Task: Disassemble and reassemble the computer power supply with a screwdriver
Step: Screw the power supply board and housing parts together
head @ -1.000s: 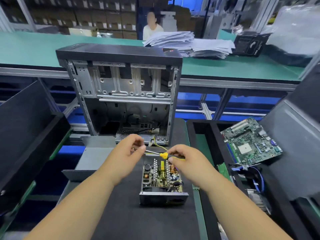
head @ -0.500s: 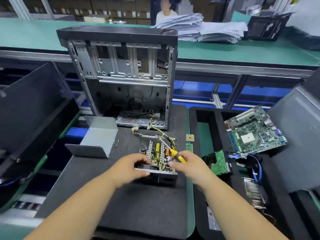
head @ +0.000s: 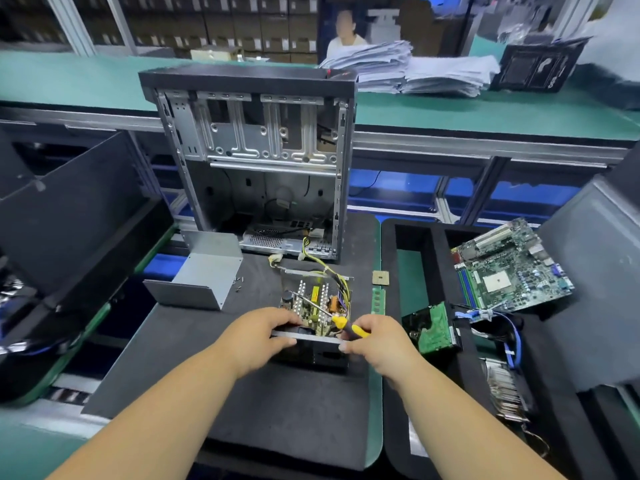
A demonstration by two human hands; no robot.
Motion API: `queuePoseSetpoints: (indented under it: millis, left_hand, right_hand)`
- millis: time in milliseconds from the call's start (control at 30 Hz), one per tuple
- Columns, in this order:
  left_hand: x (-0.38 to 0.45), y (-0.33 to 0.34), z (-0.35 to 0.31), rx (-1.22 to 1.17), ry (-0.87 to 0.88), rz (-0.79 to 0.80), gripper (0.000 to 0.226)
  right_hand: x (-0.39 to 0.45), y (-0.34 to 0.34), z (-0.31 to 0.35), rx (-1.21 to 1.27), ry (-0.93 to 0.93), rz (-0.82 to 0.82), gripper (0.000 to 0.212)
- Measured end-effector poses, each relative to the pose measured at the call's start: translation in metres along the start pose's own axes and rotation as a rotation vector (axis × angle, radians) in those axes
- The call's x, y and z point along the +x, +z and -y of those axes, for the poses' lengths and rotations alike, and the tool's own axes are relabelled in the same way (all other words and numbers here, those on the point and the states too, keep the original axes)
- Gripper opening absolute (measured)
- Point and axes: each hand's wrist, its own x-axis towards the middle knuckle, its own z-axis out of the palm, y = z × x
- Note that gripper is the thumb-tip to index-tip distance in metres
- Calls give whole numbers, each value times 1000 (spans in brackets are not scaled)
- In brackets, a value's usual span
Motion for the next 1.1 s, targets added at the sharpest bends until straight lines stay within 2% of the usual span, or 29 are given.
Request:
queuePoseSetpoints:
  millis: [233,367,500,600,700,833,1100]
  left_hand:
    - [11,-48,-12,-193,51,122,18]
    - [26,-63,-16,-221,-7,180,10]
    - [44,-68,-27,-29,-32,159,17]
    - [59,-70,-39,264,61,209,17]
    - [65,-74,-46,410,117,283,19]
    - [64,-80,-47,358,182,376,30]
    - [67,-79,-47,293,164,378,29]
  right_hand:
    - [-1,-18,32,58,-75,-43,17]
    - [10,-16,46,86,-65,-123,6]
    - [24,-12,55,169,-30,-189,9]
    - [33,-10,58,174,-23,-228,13]
    - [37,-8,55,184,-21,-249,12]
    - [41,-8,50,201,-16,-243,18]
    - [47,-9,49,200,-13,-245,9]
